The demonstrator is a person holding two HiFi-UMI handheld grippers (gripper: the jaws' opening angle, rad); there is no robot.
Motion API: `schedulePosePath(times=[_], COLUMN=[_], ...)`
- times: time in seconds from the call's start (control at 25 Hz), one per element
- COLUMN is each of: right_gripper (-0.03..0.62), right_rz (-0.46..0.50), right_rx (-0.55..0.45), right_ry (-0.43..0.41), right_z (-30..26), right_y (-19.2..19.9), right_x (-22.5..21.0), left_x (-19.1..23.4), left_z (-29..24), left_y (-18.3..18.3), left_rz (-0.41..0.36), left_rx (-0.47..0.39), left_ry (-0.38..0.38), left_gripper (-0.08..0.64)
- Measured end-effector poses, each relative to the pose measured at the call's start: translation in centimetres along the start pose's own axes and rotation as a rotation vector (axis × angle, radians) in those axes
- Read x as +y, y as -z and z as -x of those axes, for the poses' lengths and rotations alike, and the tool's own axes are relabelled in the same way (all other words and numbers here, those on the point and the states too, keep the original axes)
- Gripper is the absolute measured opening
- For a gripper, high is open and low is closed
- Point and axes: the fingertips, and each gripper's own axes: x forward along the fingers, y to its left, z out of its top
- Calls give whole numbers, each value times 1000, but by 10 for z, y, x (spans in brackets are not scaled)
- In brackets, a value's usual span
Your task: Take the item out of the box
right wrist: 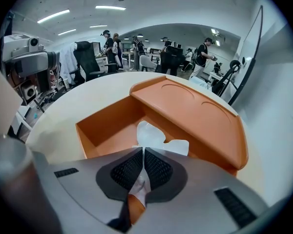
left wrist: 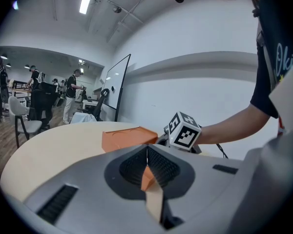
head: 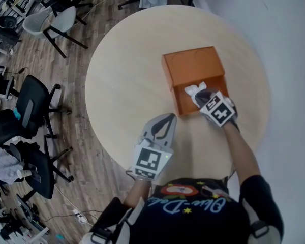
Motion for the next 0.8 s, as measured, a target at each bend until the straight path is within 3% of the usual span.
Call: schedulePosePath(times=[0.8], right_gripper=[7], right_rz=[-98], right_rx=[-291], right_ry=[148], right_z=[67], right_y=[-26], right_x=[8], left_x=[-21], left_z=[7], left_y=[-11], left_rz=[-42], left_rx=[-15], left_ry=[17], left_gripper=[-15])
